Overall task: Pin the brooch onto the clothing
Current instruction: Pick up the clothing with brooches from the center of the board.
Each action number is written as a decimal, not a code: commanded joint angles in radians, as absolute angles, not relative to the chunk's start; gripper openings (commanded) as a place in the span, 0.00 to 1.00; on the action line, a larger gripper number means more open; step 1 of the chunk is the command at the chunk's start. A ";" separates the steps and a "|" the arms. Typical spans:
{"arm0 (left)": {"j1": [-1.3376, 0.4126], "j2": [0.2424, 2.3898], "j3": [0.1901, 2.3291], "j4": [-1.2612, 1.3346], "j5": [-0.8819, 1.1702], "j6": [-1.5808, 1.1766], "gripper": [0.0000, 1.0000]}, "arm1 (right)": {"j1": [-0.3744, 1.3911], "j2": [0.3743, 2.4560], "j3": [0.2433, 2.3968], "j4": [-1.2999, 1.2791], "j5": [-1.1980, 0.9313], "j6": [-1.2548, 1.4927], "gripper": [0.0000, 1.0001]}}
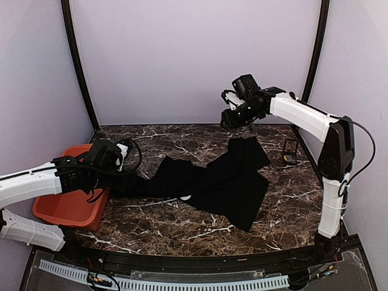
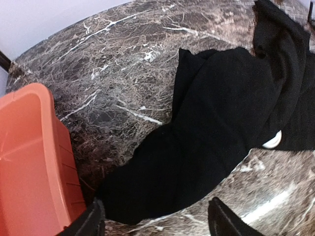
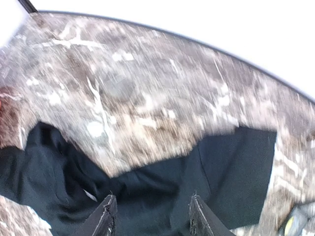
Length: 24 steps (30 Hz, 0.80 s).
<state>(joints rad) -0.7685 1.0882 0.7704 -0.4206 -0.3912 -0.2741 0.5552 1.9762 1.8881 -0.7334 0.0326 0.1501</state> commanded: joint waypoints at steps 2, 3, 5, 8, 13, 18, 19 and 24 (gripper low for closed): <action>-0.766 1.027 0.779 -0.361 -0.292 -0.229 0.87 | 0.551 2.174 2.001 -0.824 0.004 0.117 0.49; -0.764 1.043 0.816 -0.346 -0.282 -0.192 0.92 | 0.550 2.190 1.999 -0.823 0.007 0.127 0.49; -0.763 1.140 0.917 -0.350 -0.265 -0.123 0.97 | 0.540 2.206 1.979 -0.822 0.025 0.156 0.49; -0.733 1.354 1.075 -0.369 -0.193 -0.066 0.99 | 0.515 2.192 1.908 -0.813 0.056 0.197 0.49; -0.653 1.626 1.396 -0.404 0.128 -0.014 0.99 | 0.476 2.095 1.739 -0.764 0.090 0.218 0.49; -0.623 1.906 1.668 -0.503 0.327 0.069 0.99 | 0.446 2.031 1.600 -0.712 0.085 0.222 0.49; -0.621 1.955 1.688 -0.520 0.347 0.077 0.99 | 0.442 2.025 1.581 -0.705 0.083 0.222 0.49; -0.597 2.063 1.764 -0.546 0.434 0.091 0.97 | 0.427 2.001 1.509 -0.678 0.076 0.228 0.49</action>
<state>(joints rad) -0.6155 2.0281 1.7180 -0.4526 0.2836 0.0490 0.4355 2.0224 1.5570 -0.7235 0.0715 0.2108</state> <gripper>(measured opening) 0.989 0.487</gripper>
